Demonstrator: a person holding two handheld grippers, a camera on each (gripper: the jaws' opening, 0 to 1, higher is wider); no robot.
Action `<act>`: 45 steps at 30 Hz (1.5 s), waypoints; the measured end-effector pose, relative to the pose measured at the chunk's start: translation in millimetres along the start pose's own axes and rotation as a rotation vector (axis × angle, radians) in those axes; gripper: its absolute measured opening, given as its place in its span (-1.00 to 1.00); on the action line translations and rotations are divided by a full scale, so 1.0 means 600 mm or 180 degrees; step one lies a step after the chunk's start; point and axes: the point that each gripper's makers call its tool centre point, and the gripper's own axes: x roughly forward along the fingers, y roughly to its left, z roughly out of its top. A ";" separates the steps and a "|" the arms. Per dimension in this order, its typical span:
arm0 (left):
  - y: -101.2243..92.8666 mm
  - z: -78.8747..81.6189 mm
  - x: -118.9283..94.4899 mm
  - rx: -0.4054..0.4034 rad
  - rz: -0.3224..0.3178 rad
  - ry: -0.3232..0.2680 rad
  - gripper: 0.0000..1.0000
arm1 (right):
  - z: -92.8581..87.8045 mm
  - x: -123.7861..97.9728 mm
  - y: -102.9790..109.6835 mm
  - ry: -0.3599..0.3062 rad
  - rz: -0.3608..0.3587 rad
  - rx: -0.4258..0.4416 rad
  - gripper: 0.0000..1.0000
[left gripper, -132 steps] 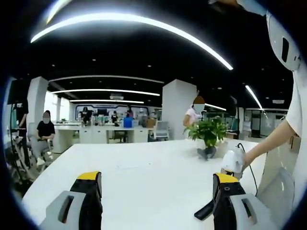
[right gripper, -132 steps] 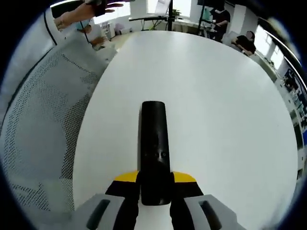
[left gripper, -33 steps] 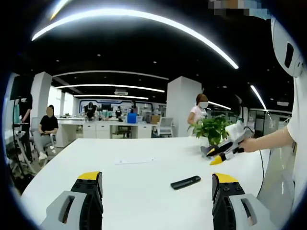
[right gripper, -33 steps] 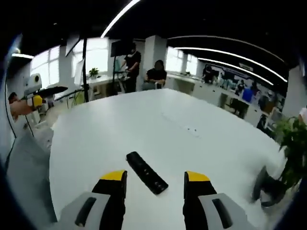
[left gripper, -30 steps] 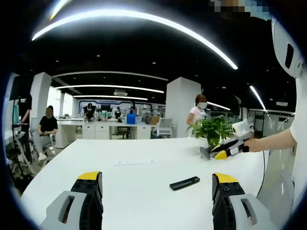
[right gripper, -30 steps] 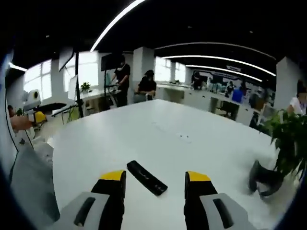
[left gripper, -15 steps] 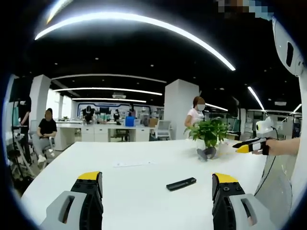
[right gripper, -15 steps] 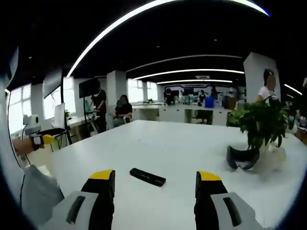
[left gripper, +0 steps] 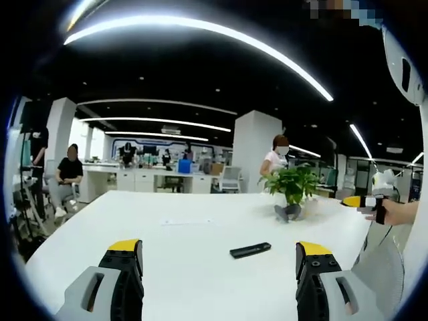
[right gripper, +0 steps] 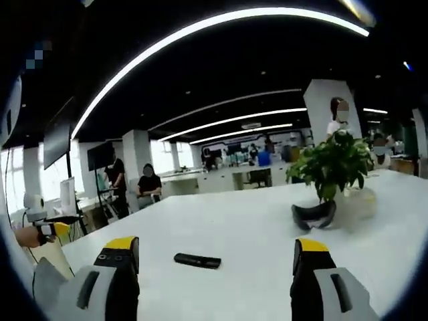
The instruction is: Press the specified remote control buttons in sequence, fully releasing each button before pressing the next.
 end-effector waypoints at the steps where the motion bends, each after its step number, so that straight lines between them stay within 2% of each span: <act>1: -0.001 0.000 -0.002 -0.0008 -0.0003 -0.0009 0.97 | 0.002 -0.003 -0.001 -0.0047 -0.0020 0.0042 0.98; 7: -0.002 0.002 -0.006 -0.0016 0.0002 -0.0039 0.97 | 0.004 -0.019 0.008 -0.0185 -0.0010 0.0085 0.98; 20: -0.017 0.004 -0.016 -0.0012 -0.0026 -0.0063 0.97 | 0.001 -0.029 0.024 -0.0217 0.0008 0.0085 0.98; 29: -0.007 0.007 -0.035 -0.0053 0.0056 -0.0112 0.97 | 0.005 -0.035 0.029 -0.0257 0.0013 0.0069 0.98; 45: -0.007 0.013 -0.036 -0.0043 0.0056 -0.0142 0.97 | 0.010 -0.042 0.031 -0.0288 -0.0008 -0.0008 0.98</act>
